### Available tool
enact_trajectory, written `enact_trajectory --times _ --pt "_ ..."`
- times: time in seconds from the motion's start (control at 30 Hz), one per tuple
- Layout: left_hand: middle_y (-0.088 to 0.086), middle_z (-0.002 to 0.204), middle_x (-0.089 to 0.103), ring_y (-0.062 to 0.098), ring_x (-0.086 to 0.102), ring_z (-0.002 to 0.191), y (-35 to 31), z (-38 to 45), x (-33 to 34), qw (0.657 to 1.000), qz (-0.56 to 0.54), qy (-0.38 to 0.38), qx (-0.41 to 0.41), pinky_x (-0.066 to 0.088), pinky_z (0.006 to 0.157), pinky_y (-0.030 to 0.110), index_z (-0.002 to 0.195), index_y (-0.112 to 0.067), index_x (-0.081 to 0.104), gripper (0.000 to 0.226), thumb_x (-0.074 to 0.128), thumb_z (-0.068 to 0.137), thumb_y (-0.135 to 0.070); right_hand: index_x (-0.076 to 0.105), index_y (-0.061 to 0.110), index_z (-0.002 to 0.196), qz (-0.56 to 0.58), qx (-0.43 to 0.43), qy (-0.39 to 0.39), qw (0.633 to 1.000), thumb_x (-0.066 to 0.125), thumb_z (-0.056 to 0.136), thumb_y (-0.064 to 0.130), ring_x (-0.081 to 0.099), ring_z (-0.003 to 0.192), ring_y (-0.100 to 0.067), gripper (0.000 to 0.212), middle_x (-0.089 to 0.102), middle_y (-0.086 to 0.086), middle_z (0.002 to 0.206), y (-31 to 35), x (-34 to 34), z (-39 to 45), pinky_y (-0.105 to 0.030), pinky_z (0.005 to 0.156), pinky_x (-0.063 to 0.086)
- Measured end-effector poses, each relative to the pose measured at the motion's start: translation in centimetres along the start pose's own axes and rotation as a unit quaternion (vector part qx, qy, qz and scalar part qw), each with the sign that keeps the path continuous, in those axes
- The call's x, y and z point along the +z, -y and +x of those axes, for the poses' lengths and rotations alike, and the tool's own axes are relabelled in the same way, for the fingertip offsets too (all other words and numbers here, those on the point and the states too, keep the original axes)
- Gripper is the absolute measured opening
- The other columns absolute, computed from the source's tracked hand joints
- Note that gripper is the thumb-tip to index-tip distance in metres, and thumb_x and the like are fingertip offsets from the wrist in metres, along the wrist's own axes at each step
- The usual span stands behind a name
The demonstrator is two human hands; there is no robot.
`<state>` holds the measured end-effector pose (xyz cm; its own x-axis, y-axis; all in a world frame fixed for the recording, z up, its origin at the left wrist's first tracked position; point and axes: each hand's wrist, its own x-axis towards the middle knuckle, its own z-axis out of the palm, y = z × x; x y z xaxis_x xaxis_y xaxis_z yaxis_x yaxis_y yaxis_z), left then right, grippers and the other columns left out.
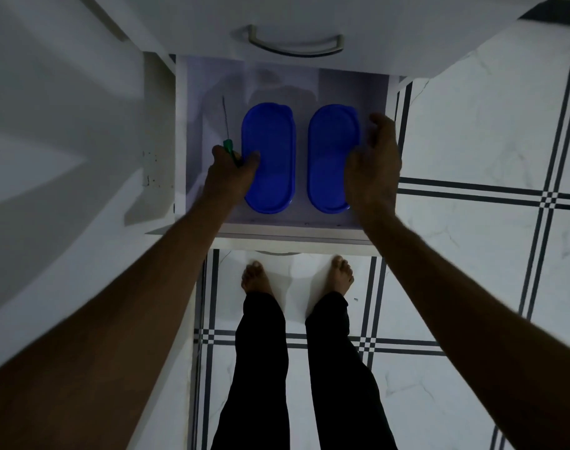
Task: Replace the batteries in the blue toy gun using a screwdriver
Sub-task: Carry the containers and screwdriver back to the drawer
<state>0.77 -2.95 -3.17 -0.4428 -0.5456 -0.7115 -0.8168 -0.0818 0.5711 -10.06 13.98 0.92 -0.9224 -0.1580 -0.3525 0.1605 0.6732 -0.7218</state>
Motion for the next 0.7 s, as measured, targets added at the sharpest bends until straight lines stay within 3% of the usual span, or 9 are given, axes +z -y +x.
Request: enact_trajectory --times 0.07,0.2,0.3,0.37,0.43,0.5,0.57,0.63,0.7 --pt "-0.001 0.094 0.052 0.006 0.049 0.067 -0.5 -0.2 -0.1 0.999 0.044 -0.015 -0.022 0.038 0.052 0.020 0.136 -0.006 0.031 0.061 0.043 0.098 -0.052 0.049 0.012 0.134 0.024 -0.036 -0.001 0.999 0.050 0.092 -0.004 0.061 0.106 -0.010 0.044 0.061 -0.002 0.120 0.5 -0.9 -2.9 -0.022 0.084 0.056" --pt "0.009 0.126 0.053 0.016 0.053 0.082 -0.7 -0.6 -0.4 0.993 0.103 -0.008 -0.064 0.034 0.053 0.025 0.147 -0.006 0.020 0.072 0.027 0.099 -0.059 0.061 0.010 0.113 0.107 0.008 0.146 0.983 0.049 0.099 0.000 0.069 0.088 -0.018 0.021 0.069 -0.005 0.097 -1.0 -2.2 -10.9 -0.032 0.080 0.059" --pt "0.014 0.145 0.045 0.023 0.053 0.103 -0.9 -0.5 -0.6 0.984 0.160 -0.001 -0.077 0.038 0.071 0.027 0.151 -0.004 0.014 0.085 0.024 0.095 -0.068 0.068 0.006 0.097 0.196 0.197 0.240 0.930 0.047 0.098 -0.007 0.071 0.087 -0.029 0.025 0.072 -0.017 0.094 -2.1 -2.2 -15.8 -0.033 0.079 0.061" --pt "0.014 0.149 0.041 0.028 0.052 0.120 -1.1 -0.4 -0.7 0.978 0.187 0.001 -0.090 0.037 0.079 0.031 0.153 -0.003 0.009 0.097 0.025 0.090 -0.076 0.068 0.003 0.105 0.243 0.367 0.255 0.861 0.048 0.098 -0.005 0.071 0.092 -0.034 0.022 0.074 -0.019 0.098 -3.2 -1.7 -17.0 -0.035 0.082 0.061" --pt "0.015 0.146 0.043 0.028 0.052 0.122 -1.0 -0.2 -1.0 0.975 0.205 -0.009 -0.085 0.038 0.077 0.030 0.152 -0.001 0.008 0.103 0.030 0.087 -0.078 0.055 -0.001 0.128 0.295 0.472 0.239 0.796 0.052 0.097 -0.002 0.068 0.101 -0.036 0.031 0.071 -0.021 0.106 -3.8 -0.7 -17.1 -0.042 0.090 0.058" --pt "0.015 0.134 0.053 0.026 0.058 0.109 -0.8 -0.2 -1.5 0.975 0.215 -0.019 -0.061 0.041 0.068 0.028 0.151 0.001 0.011 0.103 0.036 0.087 -0.076 0.035 0.006 0.149 0.351 0.502 0.206 0.763 0.053 0.097 -0.001 0.065 0.109 -0.036 0.055 0.066 -0.021 0.113 -3.1 0.1 -16.7 -0.047 0.100 0.052" --pt "0.011 0.117 0.061 0.022 0.059 0.090 -1.0 -0.6 -2.2 0.967 0.253 -0.028 -0.023 0.041 0.059 0.027 0.147 0.000 0.020 0.093 0.041 0.089 -0.069 0.022 0.005 0.155 0.438 0.505 0.160 0.726 0.046 0.101 -0.002 0.062 0.112 -0.038 0.060 0.061 -0.026 0.120 -1.9 0.8 -15.8 -0.046 0.108 0.045" --pt "0.006 0.105 0.060 0.020 0.057 0.083 -1.4 -1.8 -2.9 0.955 0.288 -0.056 0.033 0.041 0.061 0.028 0.135 -0.005 0.037 0.068 0.047 0.093 -0.057 0.037 -0.006 0.145 0.470 0.489 0.153 0.719 0.044 0.100 -0.007 0.065 0.101 -0.035 0.045 0.059 -0.030 0.118 -0.8 1.1 -14.6 -0.039 0.099 0.053" --pt "-0.002 0.096 0.057 0.014 0.056 0.081 -1.8 -3.8 -3.6 0.953 0.261 -0.096 0.117 0.041 0.065 0.025 0.119 -0.011 0.050 0.040 0.053 0.095 -0.042 0.057 -0.009 0.106 0.457 0.476 0.174 0.731 0.049 0.094 -0.012 0.064 0.082 -0.027 0.015 0.059 -0.024 0.091 -1.2 1.8 -13.7 -0.030 0.076 0.060"
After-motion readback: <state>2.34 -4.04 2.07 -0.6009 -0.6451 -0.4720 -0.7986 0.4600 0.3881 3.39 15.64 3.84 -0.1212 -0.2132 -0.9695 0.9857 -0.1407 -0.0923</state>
